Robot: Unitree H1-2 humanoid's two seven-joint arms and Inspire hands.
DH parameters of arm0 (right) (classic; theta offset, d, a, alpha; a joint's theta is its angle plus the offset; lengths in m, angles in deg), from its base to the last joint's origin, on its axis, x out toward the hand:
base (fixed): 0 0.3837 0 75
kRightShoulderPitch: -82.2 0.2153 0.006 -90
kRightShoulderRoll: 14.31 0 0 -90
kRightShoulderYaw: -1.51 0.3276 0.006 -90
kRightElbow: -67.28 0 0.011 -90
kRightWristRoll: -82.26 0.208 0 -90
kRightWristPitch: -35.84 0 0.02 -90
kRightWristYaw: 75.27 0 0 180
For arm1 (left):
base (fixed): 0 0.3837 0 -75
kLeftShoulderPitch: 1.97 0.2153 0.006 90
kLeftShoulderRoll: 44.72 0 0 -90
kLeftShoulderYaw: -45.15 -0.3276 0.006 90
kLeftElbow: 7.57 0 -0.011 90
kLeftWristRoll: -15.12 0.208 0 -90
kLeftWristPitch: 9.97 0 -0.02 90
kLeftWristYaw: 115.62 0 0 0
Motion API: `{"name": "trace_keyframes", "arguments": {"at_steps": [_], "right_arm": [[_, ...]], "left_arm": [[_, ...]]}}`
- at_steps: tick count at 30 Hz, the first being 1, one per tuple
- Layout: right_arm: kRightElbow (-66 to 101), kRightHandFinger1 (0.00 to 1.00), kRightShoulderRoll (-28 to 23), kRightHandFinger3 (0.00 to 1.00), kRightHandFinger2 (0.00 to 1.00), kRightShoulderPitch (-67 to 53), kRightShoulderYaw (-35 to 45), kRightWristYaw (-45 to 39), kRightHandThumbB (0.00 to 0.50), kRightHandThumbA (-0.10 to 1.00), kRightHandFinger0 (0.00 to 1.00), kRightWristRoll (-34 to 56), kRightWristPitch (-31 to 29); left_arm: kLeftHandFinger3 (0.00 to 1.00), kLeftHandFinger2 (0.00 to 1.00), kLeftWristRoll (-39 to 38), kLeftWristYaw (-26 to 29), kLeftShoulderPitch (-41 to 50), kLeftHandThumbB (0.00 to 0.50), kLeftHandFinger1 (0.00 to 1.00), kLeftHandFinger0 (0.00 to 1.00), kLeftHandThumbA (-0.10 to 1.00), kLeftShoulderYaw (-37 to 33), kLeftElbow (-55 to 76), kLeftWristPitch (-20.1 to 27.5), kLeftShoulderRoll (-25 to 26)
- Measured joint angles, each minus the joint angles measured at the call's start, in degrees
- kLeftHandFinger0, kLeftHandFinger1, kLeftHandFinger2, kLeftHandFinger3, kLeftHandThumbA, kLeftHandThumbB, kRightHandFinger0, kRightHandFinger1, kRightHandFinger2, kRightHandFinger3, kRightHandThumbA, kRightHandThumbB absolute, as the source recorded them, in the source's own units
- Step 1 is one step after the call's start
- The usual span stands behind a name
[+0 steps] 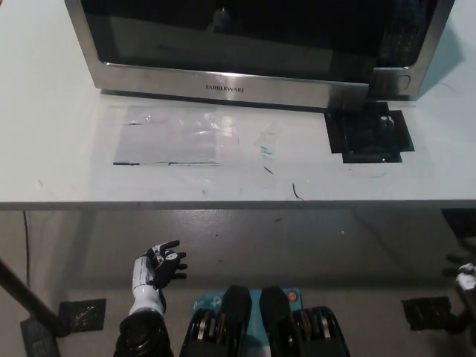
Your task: A microwave is kept infront of the robot with its door slightly ajar. The robot uses its right hand to push the door towards the left to open it.
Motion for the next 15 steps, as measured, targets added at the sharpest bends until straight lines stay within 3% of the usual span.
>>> {"name": "trace_keyframes", "arguments": {"at_steps": [4, 6, 9, 11, 13, 14, 15], "right_arm": [[8.3, 0.56, -1.7, 0.92, 0.71, 0.4, 0.0, 0.2, 0.153, 0.20, 0.47, 2.1, 3.4], [12.6, 0.54, -3.1, 0.91, 0.70, 1.4, 0.0, 0.2, 0.178, 0.22, 0.45, 3.7, 5.4], [18.6, 0.53, -6.3, 0.90, 0.69, 4.8, 0.0, 0.3, 0.167, 0.23, 0.46, 5.6, 9.1], [20.8, 0.51, -8.2, 0.87, 0.66, 7.6, -0.1, 0.5, 0.197, 0.25, 0.43, 6.2, 11.0], [21.5, 0.49, -9.8, 0.87, 0.64, 11.2, -0.3, 0.7, 0.197, 0.25, 0.41, 6.2, 12.9], [21.5, 0.50, -10.2, 0.89, 0.65, 12.6, -0.5, 0.9, 0.165, 0.23, 0.41, 6.2, 13.7], [21.5, 0.51, -10.4, 0.90, 0.65, 14.2, -0.8, 1.0, 0.164, 0.22, 0.41, 6.1, 14.4]], "left_arm": [[0.47, 0.38, 0.0, 0.0, 0.0, 0.000, 0.35, 0.38, 0.01, -0.2, 0.1, 0.0, 0.0], [0.48, 0.40, -0.1, 0.0, 0.1, 0.000, 0.36, 0.38, 0.00, -0.2, 0.2, 0.0, 0.0], [0.48, 0.40, -0.1, 0.0, 0.1, 0.000, 0.35, 0.38, -0.01, -0.2, 0.2, 0.0, 0.0], [0.49, 0.41, -0.2, 0.0, 0.1, 0.000, 0.36, 0.38, -0.01, -0.2, 0.2, 0.0, 0.0], [0.50, 0.43, -0.2, 0.0, 0.2, 0.000, 0.36, 0.40, -0.01, -0.2, 0.5, 0.0, 0.0], [0.51, 0.43, -0.2, 0.0, 0.3, 0.000, 0.36, 0.39, -0.01, -0.2, 0.5, 0.0, 0.1], [0.50, 0.42, -0.2, 0.0, 0.4, 0.000, 0.35, 0.38, -0.02, -0.2, 0.5, 0.0, 0.1]]}}
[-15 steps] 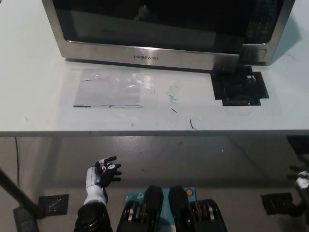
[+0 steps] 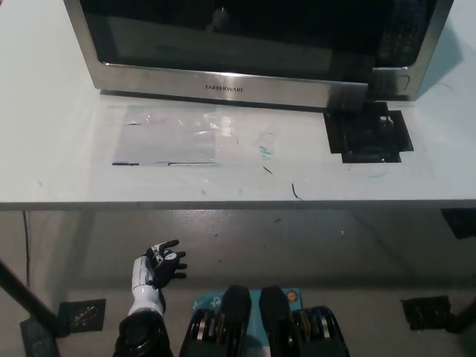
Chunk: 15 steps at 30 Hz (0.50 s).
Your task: A microwave is kept infront of the robot with its door slightly ajar. The robot uses its right hand to push the door towards the left to open it.
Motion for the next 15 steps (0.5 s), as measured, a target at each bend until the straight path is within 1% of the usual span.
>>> {"name": "trace_keyframes", "arguments": {"at_steps": [1, 2, 3, 4, 5, 6, 8, 9, 11, 12, 13, 14, 15], "right_arm": [[0.0, 0.52, -0.3, 0.90, 0.65, 1.9, -0.3, 0.1, 0.149, 0.22, 0.42, -0.1, 0.7], [0.0, 0.51, -0.4, 0.90, 0.65, 3.3, -0.6, 0.2, 0.151, 0.25, 0.41, -0.1, 1.2], [-0.2, 0.49, -0.4, 0.88, 0.64, 4.8, -1.0, 0.4, 0.194, 0.32, 0.40, -0.2, 1.6], [-0.4, 0.36, -0.4, 0.77, 0.51, 5.9, -1.2, 0.4, 0.375, 0.49, 0.27, -0.3, 1.9], [-2.7, 0.35, -0.4, 0.76, 0.51, 7.8, -1.6, 0.3, 0.344, 0.56, 0.23, -0.5, 1.3], [-5.7, 0.37, -0.4, 0.77, 0.53, 10.3, -2.1, 0.2, 0.328, 0.54, 0.25, -0.8, 0.8], [-10.3, 0.44, -0.8, 0.84, 0.60, 14.0, -3.0, 0.4, 0.194, 0.35, 0.33, -2.0, 1.2], [-10.7, 0.47, -1.0, 0.86, 0.63, 15.3, -3.5, 0.4, 0.166, 0.30, 0.36, -2.4, 1.4], [-10.8, 0.50, -1.3, 0.88, 0.65, 18.0, -4.4, 0.4, 0.148, 0.26, 0.38, -3.1, 1.9], [-11.3, 0.51, -1.4, 0.90, 0.66, 19.4, -4.9, 0.4, 0.157, 0.25, 0.39, -3.5, 2.1], [-12.0, 0.53, -1.5, 0.90, 0.66, 20.5, -5.3, 0.4, 0.153, 0.25, 0.39, -4.0, 2.2], [-13.9, 0.52, -1.6, 0.90, 0.66, 22.1, -5.7, 0.3, 0.166, 0.25, 0.39, -4.4, 2.2], [-15.2, 0.52, -1.8, 0.90, 0.65, 23.1, -6.0, 0.3, 0.169, 0.25, 0.39, -4.7, 2.2]], "left_arm": [[0.49, 0.41, 0.0, 0.0, 0.0, 0.000, 0.34, 0.37, -0.02, 0.0, 0.0, 0.0, 0.0], [0.49, 0.42, 0.0, 0.0, 0.1, 0.000, 0.34, 0.38, -0.02, 0.0, 0.0, 0.0, 0.0], [0.50, 0.43, 0.0, 0.0, 0.1, 0.000, 0.35, 0.39, 0.00, 0.0, 0.0, 0.0, 0.1], [0.49, 0.42, 0.0, 0.0, 0.2, 0.000, 0.35, 0.38, 0.01, 0.0, -0.1, 0.0, 0.1], [0.49, 0.41, 0.0, 0.0, 0.2, 0.000, 0.35, 0.38, 0.01, 0.0, -0.1, 0.0, 0.2], [0.48, 0.41, 0.0, 0.0, 0.3, 0.000, 0.35, 0.38, 0.01, 0.0, -0.2, 0.0, 0.2], [0.48, 0.41, 0.0, 0.0, 0.4, 0.000, 0.34, 0.37, 0.00, -0.1, -0.1, 0.0, 0.2], [0.48, 0.40, -0.1, 0.0, 0.4, 0.000, 0.34, 0.36, 0.00, -0.1, 0.0, 0.0, 0.1], [0.48, 0.40, 0.0, 0.0, 0.6, 0.000, 0.34, 0.36, 0.00, -0.2, 0.0, 0.0, 0.1], [0.48, 0.41, 0.0, 0.0, 0.7, 0.000, 0.35, 0.38, 0.01, -0.2, 0.0, 0.0, 0.2], [0.48, 0.42, 0.0, 0.0, 0.8, 0.000, 0.36, 0.39, 0.02, -0.2, 0.0, 0.0, 0.2], [0.48, 0.46, 0.0, 0.0, 0.9, 0.000, 0.38, 0.40, 0.02, -0.2, 0.0, 0.0, 0.2], [0.49, 0.49, 0.0, 0.0, 0.9, 0.000, 0.39, 0.41, 0.02, -0.3, 0.1, 0.0, 0.2]]}}
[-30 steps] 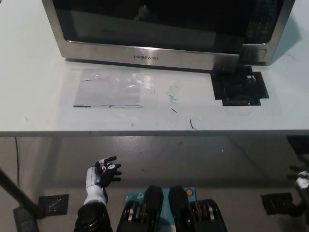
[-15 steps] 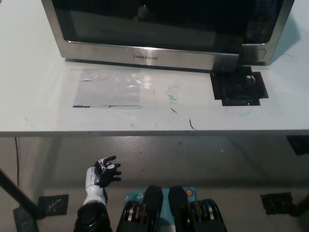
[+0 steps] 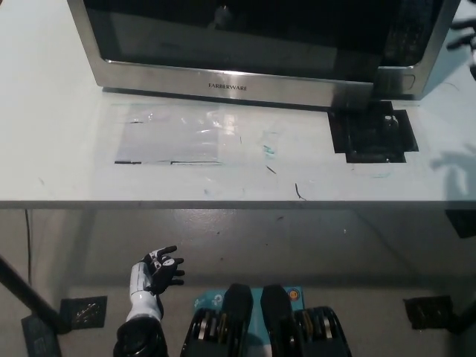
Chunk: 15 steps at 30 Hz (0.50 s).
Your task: A microwave is kept infront of the robot with its door slightly ajar. The robot uses its right hand to push the door towards the left to open it.
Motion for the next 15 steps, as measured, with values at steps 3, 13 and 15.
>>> {"name": "trace_keyframes", "arguments": {"at_steps": [3, 13, 15], "right_arm": [[-5.2, 0.50, -0.4, 0.91, 0.66, 3.3, -0.8, -0.3, 0.136, 0.18, 0.38, -0.9, -0.1], [-25.1, 0.50, -2.7, 0.87, 0.67, 8.2, -2.5, -0.7, 0.148, 0.05, 0.36, -5.5, -2.0], [-28.6, 0.53, -3.1, 0.85, 0.67, 8.8, -2.6, -0.8, 0.178, 0.09, 0.38, -6.3, -2.8]], "left_arm": [[0.49, 0.44, 0.0, 0.0, 0.0, 0.000, 0.36, 0.38, 0.00, -0.1, 0.1, 0.0, 0.0], [0.47, 0.43, 0.0, 0.0, 0.2, 0.000, 0.35, 0.38, 0.00, -0.2, 0.9, -0.2, -0.2], [0.48, 0.43, 0.0, 0.0, 0.3, 0.000, 0.36, 0.40, 0.02, -0.2, 1.2, -0.2, -0.2]]}}
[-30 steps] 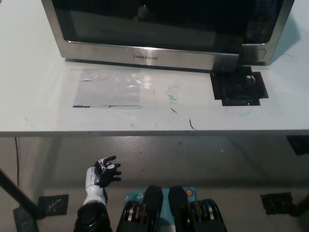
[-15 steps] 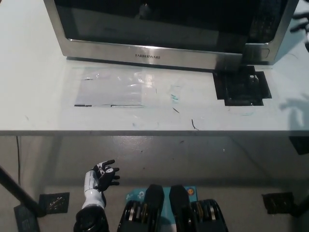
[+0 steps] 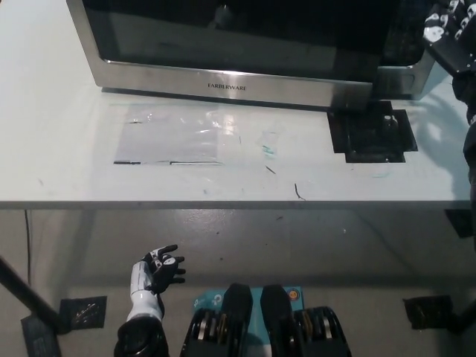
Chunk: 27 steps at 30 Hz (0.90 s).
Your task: A microwave is kept infront of the robot with its door slightly ajar. The robot uses its right hand to push the door towards the left to open it.
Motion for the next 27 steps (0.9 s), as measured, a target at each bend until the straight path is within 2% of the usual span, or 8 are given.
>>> {"name": "trace_keyframes", "arguments": {"at_steps": [3, 4, 9, 10, 11, 17, 20, 27], "right_arm": [[-4.6, 0.54, -0.9, 0.85, 0.68, 0.8, -0.1, -0.1, 0.169, 0.09, 0.38, -0.9, -1.0], [-6.1, 0.54, -1.2, 0.86, 0.68, 1.2, -0.1, -0.3, 0.143, 0.05, 0.38, -1.3, -1.5], [-11.3, 0.52, -2.0, 0.87, 0.68, 1.5, -0.2, -0.3, 0.132, 0.06, 0.38, -3.0, -3.7], [-12.1, 0.51, -2.3, 0.86, 0.67, 1.5, -0.2, -0.3, 0.152, 0.12, 0.35, -3.4, -4.0], [-12.8, 0.51, -2.4, 0.86, 0.66, 1.5, -0.3, -0.2, 0.163, 0.13, 0.35, -3.8, -4.6], [-17.2, 0.52, -2.7, 0.84, 0.66, 1.8, -0.4, 0.0, 0.168, 0.11, 0.35, -5.6, -6.8], [-20.2, 0.53, -2.7, 0.84, 0.66, 2.5, -0.6, 0.1, 0.210, 0.14, 0.37, -6.1, -7.7], [-28.0, 0.51, -1.4, 0.80, 0.65, 6.3, -1.9, 0.7, 0.204, 0.12, 0.34, -7.9, -10.1]], "left_arm": [[0.48, 0.43, 0.0, 0.0, 0.0, 0.000, 0.38, 0.42, 0.02, -0.2, 0.1, 0.0, 0.0], [0.49, 0.45, 0.0, 0.0, 0.1, 0.000, 0.39, 0.42, 0.01, -0.2, 0.1, 0.0, 0.0], [0.50, 0.43, 0.0, 0.0, 0.4, 0.000, 0.38, 0.43, 0.02, -0.2, 0.5, 0.0, 0.0], [0.50, 0.44, 0.0, 0.0, 0.5, 0.000, 0.40, 0.45, 0.03, -0.2, 0.6, 0.0, 0.0], [0.50, 0.44, 0.0, 0.0, 0.6, 0.000, 0.40, 0.45, 0.03, -0.3, 0.7, 0.0, 0.0], [0.48, 0.42, 0.0, 0.0, 1.0, 0.000, 0.36, 0.40, 0.02, -0.7, 1.5, -0.1, -0.1], [0.48, 0.40, 0.0, -0.1, 1.1, 0.000, 0.35, 0.38, 0.01, -1.1, 1.6, -0.1, -0.1], [0.48, 0.42, 0.1, -0.1, 1.2, 0.000, 0.37, 0.40, 0.02, -2.4, 1.6, -0.1, -0.1]]}}
